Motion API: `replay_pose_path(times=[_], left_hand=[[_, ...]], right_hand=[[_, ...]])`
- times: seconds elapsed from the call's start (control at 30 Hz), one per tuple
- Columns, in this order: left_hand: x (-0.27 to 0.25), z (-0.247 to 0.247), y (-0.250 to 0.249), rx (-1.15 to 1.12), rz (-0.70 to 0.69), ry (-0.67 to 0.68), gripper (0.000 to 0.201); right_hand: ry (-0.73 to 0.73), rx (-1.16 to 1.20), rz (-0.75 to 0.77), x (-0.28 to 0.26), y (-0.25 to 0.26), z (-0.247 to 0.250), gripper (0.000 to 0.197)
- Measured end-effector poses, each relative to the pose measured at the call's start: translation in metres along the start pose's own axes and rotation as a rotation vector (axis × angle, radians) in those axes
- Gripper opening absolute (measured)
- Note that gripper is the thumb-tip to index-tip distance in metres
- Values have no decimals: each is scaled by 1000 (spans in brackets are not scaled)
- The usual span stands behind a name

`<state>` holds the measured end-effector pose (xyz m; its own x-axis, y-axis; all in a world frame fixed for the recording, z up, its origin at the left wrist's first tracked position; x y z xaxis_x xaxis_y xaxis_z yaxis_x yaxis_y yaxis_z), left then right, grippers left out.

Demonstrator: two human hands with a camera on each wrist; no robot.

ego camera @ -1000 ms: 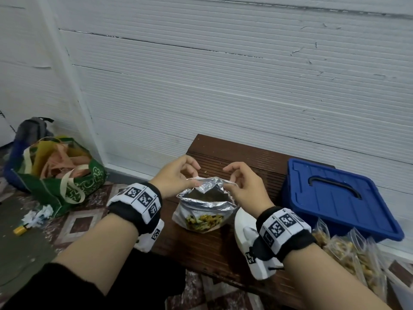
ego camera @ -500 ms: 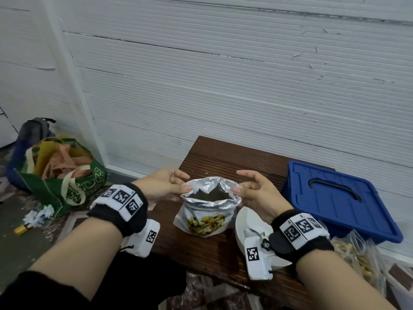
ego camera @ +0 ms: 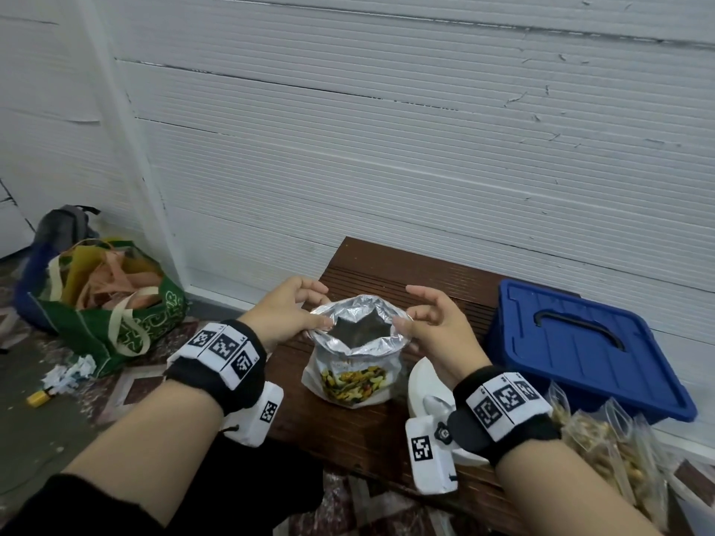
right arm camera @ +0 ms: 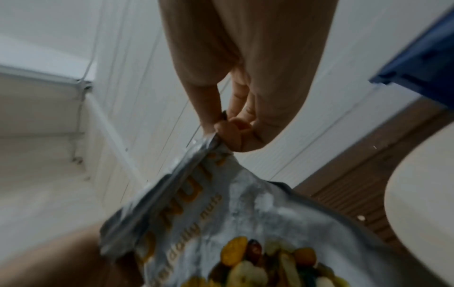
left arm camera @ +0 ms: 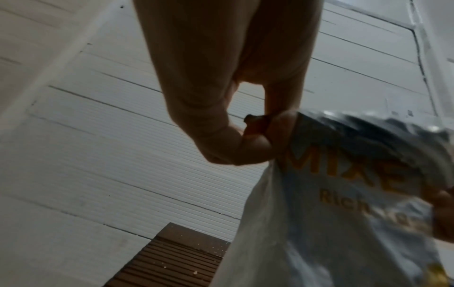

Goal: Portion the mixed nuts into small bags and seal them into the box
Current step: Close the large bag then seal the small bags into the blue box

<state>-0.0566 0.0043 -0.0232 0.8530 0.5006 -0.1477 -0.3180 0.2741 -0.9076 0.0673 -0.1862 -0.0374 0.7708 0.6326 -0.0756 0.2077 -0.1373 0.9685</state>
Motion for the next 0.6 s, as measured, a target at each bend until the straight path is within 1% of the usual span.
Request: replay_pose_path(times=[0.03,0.1,0.17,0.23,0.37,0.5,0.57,0.6], left_hand=[[0,-1,2,-21,9,20,44],[-1,-2,4,-59,12,39,42],[0,-2,5,-100,16,10,37],[0,0,5,-112,17,-16,31],[0,4,0,-137,33,52,23],[-2,15,2,-302,104,74,28],[-5,15,5,-314,108,91,34],[-6,15,6,-314,115,95,35]], right_hand=[[5,40,-21,-1,-1,-1,44],[-24,27,-29,-1,-4,-2,42],[-62,-15,-22,-1,-3,-1,45],[-71,-29,-19,0,-2,1,47],[-61,-26,-22,1,5,6,45],[-6,175,-60,1,10,11,48],[-2,203,-86,-2,8,14,48],[-11,180,-107,-3,6,15,46]])
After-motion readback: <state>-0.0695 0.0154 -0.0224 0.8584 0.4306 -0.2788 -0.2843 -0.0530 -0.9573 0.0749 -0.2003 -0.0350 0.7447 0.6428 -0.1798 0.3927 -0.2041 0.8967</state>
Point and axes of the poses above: each hand's wrist, its own x-axis towards the middle knuckle, its own z-axis out of the back of the hand, y = z × x, the point moved 1 cm from there along x, towards the middle knuckle, and after that the axes turned 7 degrees about x, right-handed, at the moved point
